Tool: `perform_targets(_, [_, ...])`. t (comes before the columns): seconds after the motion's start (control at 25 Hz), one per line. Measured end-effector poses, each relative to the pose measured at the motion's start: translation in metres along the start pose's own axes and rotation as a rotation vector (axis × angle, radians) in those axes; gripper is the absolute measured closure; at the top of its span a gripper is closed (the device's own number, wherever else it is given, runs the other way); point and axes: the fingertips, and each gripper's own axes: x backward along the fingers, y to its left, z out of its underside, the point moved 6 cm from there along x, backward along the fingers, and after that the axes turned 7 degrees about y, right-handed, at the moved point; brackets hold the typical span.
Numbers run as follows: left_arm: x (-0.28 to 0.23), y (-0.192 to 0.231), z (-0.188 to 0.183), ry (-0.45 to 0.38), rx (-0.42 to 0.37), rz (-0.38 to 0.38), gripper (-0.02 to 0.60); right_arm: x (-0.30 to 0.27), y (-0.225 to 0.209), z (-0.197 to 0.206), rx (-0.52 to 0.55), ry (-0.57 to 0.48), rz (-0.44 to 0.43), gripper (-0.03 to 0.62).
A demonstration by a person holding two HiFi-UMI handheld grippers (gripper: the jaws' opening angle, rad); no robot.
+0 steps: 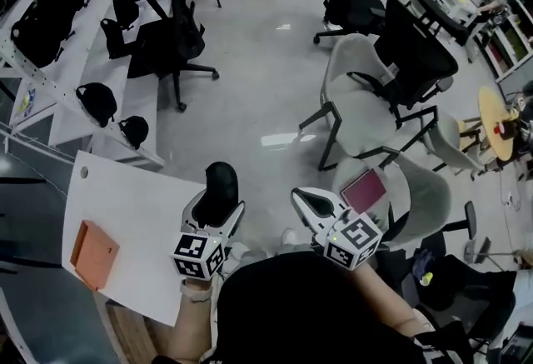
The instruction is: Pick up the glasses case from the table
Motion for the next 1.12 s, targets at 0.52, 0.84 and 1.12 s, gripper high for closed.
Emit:
perform_targets(0.52, [-0.014, -0.075, -0.051, -0.133, -0.148, 0.242, 0.221, 0.075, -0.012, -0.02, 0.085, -0.078, 0.08, 0.568])
perform_targets(0.84, [-0.005, -0.081, -0.072, -0.204, -0.151, 0.292, 0.221, 0.087, -0.009, -0.028, 0.087, -0.111, 0.117, 0.568])
perform_targets(1.12, [-0.002, -0.074, -0.071, -0.209, -0.151, 0.287, 0.221, 0.081, -0.005, -0.029, 0.086, -0.106, 0.129, 0.568])
